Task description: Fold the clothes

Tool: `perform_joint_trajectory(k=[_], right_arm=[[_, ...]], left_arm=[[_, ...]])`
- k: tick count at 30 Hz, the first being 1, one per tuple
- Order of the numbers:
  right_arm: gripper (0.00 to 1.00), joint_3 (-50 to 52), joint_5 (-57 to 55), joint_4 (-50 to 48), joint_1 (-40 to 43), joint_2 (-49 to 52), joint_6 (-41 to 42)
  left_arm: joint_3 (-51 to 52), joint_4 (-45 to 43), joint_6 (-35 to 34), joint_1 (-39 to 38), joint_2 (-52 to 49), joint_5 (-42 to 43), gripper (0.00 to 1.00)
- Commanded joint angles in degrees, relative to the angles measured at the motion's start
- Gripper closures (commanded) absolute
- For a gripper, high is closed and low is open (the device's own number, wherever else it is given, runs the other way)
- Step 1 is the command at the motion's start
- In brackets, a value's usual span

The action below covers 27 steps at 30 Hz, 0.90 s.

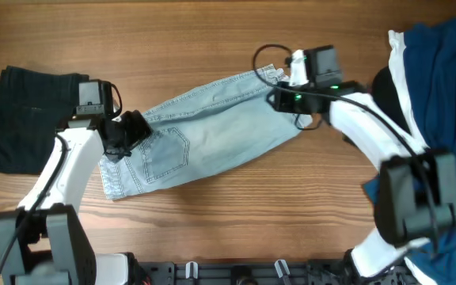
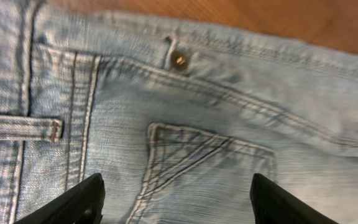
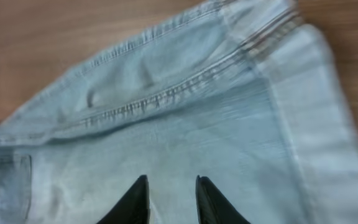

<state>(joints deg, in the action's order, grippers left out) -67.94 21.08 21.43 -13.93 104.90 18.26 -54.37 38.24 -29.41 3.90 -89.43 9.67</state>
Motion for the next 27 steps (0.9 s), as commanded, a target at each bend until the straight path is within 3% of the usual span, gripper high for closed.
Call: perform_joint_trajectory(k=[1, 3, 5, 6, 7, 8, 14, 15, 16, 17, 18, 23, 25, 27], right_arm=[[0.53, 0.0, 1.5, -6.7, -1.3, 6.9, 4.2], [0.55, 0.0, 1.5, -11.8, -1.5, 10.4, 7.8], [0.65, 0.0, 1.5, -17.0, -1.5, 13.2, 11.3], [0.74, 0.0, 1.6, -19.6, -1.5, 14.0, 12.5], [0.92, 0.0, 1.2, -22.1, -1.5, 14.7, 13.5], [0.96, 0.0, 0.8, -23.7, -1.5, 14.8, 13.5], [0.96, -4.7, 1.0, -34.3, -1.5, 14.8, 16.2], [0.90, -5.5, 0.6, -34.3, -1.5, 14.8, 16.3], [0.77, -5.6, 0.1, -34.2, -1.5, 14.8, 16.2], [0.54, -5.6, -0.6, -33.3, -1.5, 14.8, 16.2], [0.48, -5.6, -4.0, -28.9, -1.3, 14.8, 16.2], [0.64, -5.6, -15.7, -9.7, 0.5, 14.8, 16.1], [0.72, -5.5, -16.6, -4.0, 1.6, 14.8, 12.6], [0.75, -5.2, -22.4, 1.3, 2.1, 14.8, 13.2]], left_arm=[[-0.2, 0.7, 0.3, 0.1, -1.5, 0.3, 0.25], [-0.2, 0.8, 0.3, 0.1, -1.5, 0.3, 0.26], [-0.2, 1.0, 0.3, 0.1, -1.5, 0.3, 0.25], [-0.2, 1.2, 0.3, 0.1, -1.5, 0.3, 0.25], [-0.2, 1.3, 0.3, 0.1, -1.5, 0.3, 0.25], [-0.2, 1.4, 0.3, 0.1, -1.5, 0.3, 0.25], [-0.2, 2.1, 0.3, 0.1, -1.5, 0.3, 0.26], [-0.2, 2.1, 0.2, 0.1, -1.5, 0.3, 0.27], [-0.2, 2.1, 0.3, 0.1, -1.5, 0.3, 0.26], [-0.2, 2.1, 0.3, 0.1, -1.5, 0.3, 0.26], [-0.2, 2.0, 0.3, 0.1, -1.5, 0.3, 0.26], [-0.2, -3.0, -1.9, 0.1, -1.5, -0.1, 0.27], [-0.2, -4.9, -2.5, 0.1, -1.5, -0.3, 0.27], [-0.2, -5.8, -2.6, 0.1, -1.8, -0.8, 0.27]])
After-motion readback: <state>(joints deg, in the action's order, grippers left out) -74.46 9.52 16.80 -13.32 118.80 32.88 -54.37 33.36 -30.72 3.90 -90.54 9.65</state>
